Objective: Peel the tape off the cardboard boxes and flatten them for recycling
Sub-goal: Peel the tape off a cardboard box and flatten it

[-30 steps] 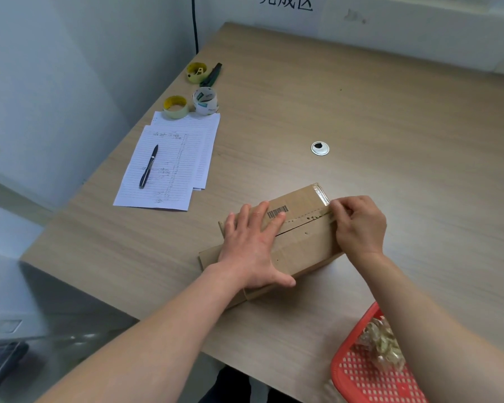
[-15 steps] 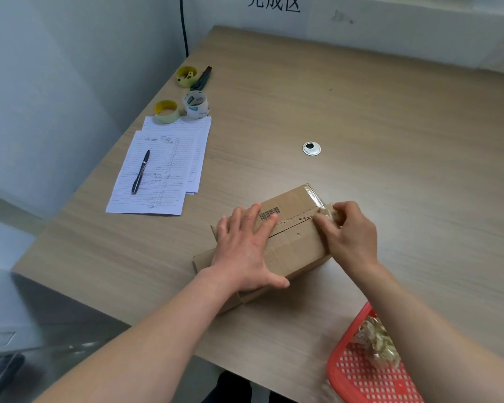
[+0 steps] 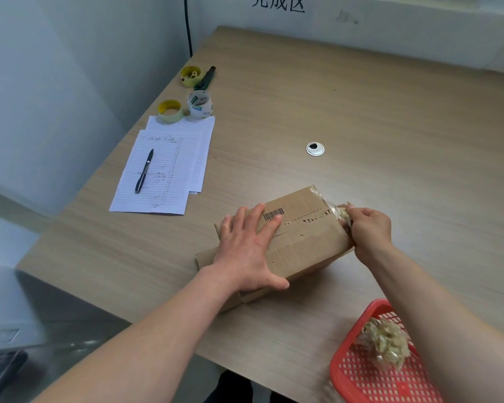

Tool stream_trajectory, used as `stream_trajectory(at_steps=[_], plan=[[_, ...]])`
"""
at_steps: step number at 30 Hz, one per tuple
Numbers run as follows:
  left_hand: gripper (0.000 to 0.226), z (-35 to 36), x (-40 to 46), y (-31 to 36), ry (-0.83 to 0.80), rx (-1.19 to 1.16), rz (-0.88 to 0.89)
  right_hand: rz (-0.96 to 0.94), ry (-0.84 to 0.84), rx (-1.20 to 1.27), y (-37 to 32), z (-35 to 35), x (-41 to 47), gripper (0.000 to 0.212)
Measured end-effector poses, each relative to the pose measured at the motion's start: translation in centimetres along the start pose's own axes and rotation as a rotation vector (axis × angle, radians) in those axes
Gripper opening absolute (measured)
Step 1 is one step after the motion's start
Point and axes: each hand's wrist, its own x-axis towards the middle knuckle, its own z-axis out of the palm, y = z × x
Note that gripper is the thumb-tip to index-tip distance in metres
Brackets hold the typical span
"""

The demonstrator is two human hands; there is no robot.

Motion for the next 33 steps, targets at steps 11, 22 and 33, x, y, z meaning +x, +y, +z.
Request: stream_trajectory(at_steps=[11, 22, 33], plan=[[0.131, -0.9, 0.8, -0.9, -0.020, -0.018, 0.021, 0.263, -0.269, 0.229, -0.6, -2.6, -0.3, 0.034], [0.129, -1.0, -0.2, -2.2, -0.021, 0.014, 0.175, 0.209, -0.163, 0.062, 3.2, -3.4, -3.4, 0.014], [0.102, -1.9, -0.1, 0.8, 0.009, -0.068, 0.199, 0.159, -0.159, 0.029, 3.8, -2.9, -5.3, 0.027]])
